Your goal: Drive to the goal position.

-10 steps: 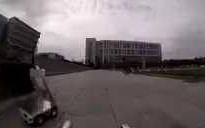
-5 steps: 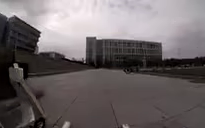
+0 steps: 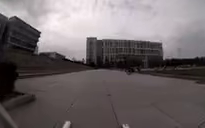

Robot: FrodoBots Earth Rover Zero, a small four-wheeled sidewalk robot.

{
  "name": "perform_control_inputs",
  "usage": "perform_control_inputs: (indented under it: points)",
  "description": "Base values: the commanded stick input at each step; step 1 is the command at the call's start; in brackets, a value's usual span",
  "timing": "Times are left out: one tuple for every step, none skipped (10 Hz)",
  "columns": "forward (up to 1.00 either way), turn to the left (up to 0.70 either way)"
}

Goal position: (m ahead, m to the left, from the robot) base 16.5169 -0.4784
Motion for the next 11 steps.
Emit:
perform_control_inputs:
  points:
    - [0.7,0.0]
    - [0.7,-0.08]
    - [0.7,-0.09]
    - [0.7,-0.02]
    - [0.7,0.0]
    - [0.7,0.0]
    - [0.7,0.0]
    - [0.7,0.0]
    - [0.7,0.0]
    - [0.7,0.0]
    - [0.7,0.0]
